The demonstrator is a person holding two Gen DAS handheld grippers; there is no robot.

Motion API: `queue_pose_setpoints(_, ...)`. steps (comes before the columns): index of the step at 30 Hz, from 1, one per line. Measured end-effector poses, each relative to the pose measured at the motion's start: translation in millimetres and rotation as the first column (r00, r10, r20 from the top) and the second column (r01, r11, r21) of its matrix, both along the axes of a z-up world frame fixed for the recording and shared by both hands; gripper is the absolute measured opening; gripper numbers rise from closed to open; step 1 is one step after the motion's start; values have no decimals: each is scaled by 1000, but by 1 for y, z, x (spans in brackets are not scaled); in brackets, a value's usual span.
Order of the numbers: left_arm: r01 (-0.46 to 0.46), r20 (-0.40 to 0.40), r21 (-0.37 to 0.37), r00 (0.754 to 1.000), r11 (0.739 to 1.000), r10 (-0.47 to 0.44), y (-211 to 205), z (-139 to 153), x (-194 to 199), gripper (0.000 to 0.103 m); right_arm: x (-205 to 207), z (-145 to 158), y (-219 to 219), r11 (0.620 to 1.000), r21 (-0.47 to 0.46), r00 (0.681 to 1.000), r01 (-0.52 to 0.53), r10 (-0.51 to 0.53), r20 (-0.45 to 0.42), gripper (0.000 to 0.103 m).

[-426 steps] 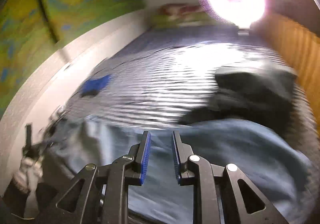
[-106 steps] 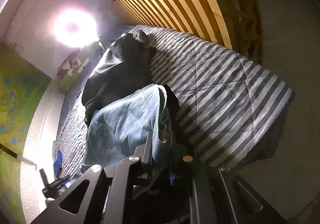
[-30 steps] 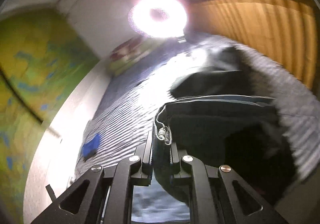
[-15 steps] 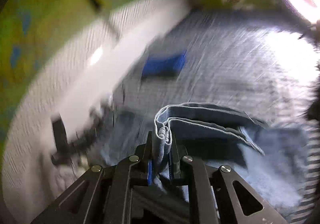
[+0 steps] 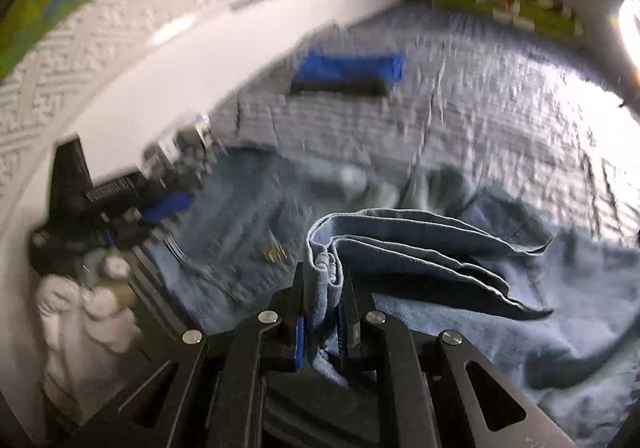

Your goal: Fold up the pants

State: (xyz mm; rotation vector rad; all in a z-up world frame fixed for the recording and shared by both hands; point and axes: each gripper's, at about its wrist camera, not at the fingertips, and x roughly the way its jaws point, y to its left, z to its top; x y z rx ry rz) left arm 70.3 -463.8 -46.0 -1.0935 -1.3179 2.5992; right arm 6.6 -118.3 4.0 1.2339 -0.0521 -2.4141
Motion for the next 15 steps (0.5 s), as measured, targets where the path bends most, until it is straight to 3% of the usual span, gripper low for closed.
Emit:
queue_pose_setpoints(2, -11, -27, 44, 1000, 999, 13, -9, 1, 3, 43, 5, 12, -8, 999, -40, 999, -24, 23, -33, 11)
queue_pose_setpoints(4, -43, -25, 23, 999, 999, 43, -16, 2, 5, 43, 10, 11, -35, 996, -20, 995, -92, 91, -38, 11)
queue_pose_setpoints(6, -63, -21, 21, 998, 998, 63, -22, 1, 6, 43, 11, -14, -67, 984, 8, 984, -178, 178, 25, 11)
queue_pose_setpoints(10, -70, -7, -1, 998, 998, 70, -29, -2, 9, 43, 3, -61, -94, 971, 65, 962, -232, 219, 161, 14)
queue_pose_setpoints(13, -55, -12, -14, 998, 998, 55, -31, -3, 12, 43, 3, -58, -87, 968, 29, 956, -248, 239, 172, 17)
queue_pose_setpoints(15, -26, -10, -19, 1000, 999, 26, -25, -5, 8, 45, 3, -48, -79, 968, -39, 946, -248, 251, 205, 26)
